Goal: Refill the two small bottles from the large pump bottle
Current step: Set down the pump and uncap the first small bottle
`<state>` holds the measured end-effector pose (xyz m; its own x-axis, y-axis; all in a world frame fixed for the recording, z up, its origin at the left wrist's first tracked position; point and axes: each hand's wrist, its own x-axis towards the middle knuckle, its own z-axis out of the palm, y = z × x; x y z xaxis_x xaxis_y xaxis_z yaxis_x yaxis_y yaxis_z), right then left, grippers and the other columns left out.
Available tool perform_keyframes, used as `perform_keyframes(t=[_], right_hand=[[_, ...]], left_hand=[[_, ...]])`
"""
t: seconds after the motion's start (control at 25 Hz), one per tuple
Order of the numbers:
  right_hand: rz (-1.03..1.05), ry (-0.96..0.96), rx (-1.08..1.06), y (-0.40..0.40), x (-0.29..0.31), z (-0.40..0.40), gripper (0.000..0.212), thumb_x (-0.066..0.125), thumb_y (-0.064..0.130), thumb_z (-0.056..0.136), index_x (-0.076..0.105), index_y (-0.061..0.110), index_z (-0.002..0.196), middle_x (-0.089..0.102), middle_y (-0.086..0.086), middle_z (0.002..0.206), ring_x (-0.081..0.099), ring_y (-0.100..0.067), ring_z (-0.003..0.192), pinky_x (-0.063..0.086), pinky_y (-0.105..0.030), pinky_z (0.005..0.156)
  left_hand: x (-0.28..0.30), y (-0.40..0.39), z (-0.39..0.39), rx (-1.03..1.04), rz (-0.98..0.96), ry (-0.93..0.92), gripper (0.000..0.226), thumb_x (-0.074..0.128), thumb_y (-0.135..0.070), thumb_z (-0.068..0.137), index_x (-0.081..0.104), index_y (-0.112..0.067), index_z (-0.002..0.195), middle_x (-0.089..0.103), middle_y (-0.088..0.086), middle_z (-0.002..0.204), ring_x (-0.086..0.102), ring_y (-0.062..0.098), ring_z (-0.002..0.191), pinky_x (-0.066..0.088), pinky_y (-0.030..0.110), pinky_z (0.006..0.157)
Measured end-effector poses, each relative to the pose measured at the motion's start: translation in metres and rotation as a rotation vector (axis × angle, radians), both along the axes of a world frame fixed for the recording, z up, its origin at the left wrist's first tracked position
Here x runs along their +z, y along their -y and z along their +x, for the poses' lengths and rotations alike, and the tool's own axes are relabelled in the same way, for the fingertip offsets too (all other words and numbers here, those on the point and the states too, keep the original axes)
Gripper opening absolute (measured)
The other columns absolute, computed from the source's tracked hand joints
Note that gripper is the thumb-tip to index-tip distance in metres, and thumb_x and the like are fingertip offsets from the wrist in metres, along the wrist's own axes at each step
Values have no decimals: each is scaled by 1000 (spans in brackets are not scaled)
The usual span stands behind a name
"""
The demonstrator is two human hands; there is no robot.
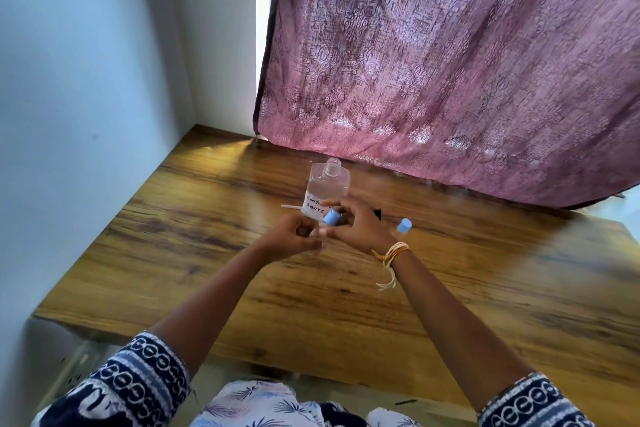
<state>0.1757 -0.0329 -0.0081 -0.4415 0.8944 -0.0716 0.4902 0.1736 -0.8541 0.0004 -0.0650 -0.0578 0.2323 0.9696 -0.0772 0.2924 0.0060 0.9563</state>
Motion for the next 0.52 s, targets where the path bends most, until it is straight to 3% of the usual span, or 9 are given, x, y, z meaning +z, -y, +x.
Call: perform_keyframes(t=[0.12, 0.24, 0.32, 0.4, 0.52], right_hand=[[-95, -299, -241, -4, 10, -6, 27, 81, 5, 74, 69, 20, 93, 71, -2, 89, 66, -13, 81, 59, -31, 82], [-234, -480, -197, -5, 15, -5, 31, 68, -10, 80, 70, 12, 102, 73, -6, 100, 69, -12, 86, 59, -26, 83], [-292, -524, -159, -3, 17, -3, 33, 63, -14, 82, 67, 5, 109, 69, -8, 104, 67, -16, 93, 56, -29, 90], [-300, -551, -179, -1, 19, -3, 28, 68, -8, 82, 70, 10, 103, 66, -8, 96, 62, -21, 95, 53, -38, 97], [-290, -603, -246, -2, 18, -6, 22, 67, -6, 83, 70, 12, 95, 66, -10, 91, 62, -25, 94, 54, -40, 97]], left_hand=[[15, -9, 0, 20, 19, 76, 19, 75, -5, 79, 71, -3, 98, 67, 14, 80, 61, 14, 73, 52, 26, 70], [22, -11, 1, 68, 32, 93, 27, 78, -5, 75, 71, -5, 101, 69, 9, 84, 62, 10, 74, 54, 18, 68], [21, -10, 2, 79, 23, 121, 29, 79, -3, 73, 71, -5, 101, 67, 5, 78, 60, 3, 67, 52, 15, 65], [19, -10, 3, 79, 11, 142, 30, 80, -1, 72, 70, -2, 101, 67, 9, 80, 60, 7, 70, 54, 17, 66], [18, -12, 4, 76, -7, 164, 31, 81, -2, 71, 71, 0, 100, 66, 15, 83, 58, 20, 79, 54, 34, 77]])
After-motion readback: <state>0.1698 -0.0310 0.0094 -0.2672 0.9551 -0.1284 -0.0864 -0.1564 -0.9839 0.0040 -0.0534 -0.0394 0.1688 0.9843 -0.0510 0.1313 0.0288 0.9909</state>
